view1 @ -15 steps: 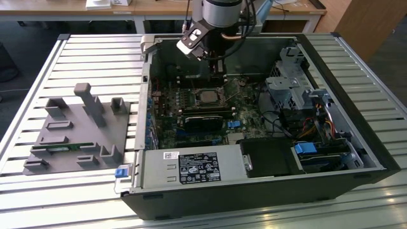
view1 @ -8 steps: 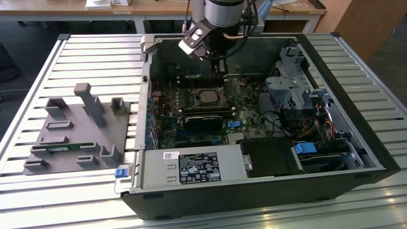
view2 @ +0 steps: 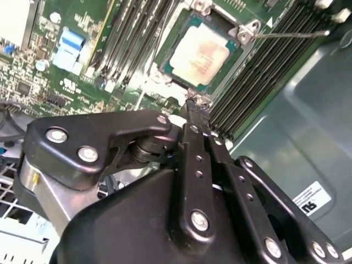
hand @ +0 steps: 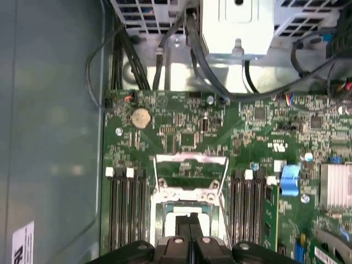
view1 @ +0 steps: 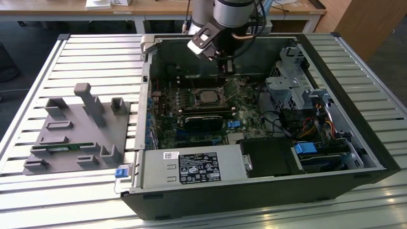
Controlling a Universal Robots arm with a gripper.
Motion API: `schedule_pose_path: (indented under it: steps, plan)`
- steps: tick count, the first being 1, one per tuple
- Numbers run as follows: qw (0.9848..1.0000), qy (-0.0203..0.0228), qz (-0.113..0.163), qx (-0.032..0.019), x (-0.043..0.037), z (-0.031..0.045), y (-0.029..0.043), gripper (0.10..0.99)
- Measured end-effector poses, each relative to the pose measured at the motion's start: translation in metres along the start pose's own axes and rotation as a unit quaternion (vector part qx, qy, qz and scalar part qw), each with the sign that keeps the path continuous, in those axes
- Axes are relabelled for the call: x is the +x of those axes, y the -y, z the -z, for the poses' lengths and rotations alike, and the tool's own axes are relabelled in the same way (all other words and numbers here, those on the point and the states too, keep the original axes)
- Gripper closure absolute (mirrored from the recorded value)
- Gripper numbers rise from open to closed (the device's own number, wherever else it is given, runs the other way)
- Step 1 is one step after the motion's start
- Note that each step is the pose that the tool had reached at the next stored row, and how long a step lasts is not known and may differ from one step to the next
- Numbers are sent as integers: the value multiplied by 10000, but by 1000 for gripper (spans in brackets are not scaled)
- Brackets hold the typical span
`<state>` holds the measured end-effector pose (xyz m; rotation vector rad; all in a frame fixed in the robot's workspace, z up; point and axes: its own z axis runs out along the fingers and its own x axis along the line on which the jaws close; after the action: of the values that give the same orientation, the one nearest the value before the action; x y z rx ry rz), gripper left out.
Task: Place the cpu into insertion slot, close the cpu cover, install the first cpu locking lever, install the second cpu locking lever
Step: 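Close the cpu cover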
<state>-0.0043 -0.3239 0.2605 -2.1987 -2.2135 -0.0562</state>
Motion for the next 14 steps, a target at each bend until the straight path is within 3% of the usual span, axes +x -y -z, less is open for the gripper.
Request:
schedule_pose_path:
  steps: [3,10,14]
  plan:
    - [9999,-1,132,5,-1,-6,-25,969]
    - [9999,-3,156,10,-2,-16,-206,969]
    - [9999,-2,156,11,-3,-19,-275,969]
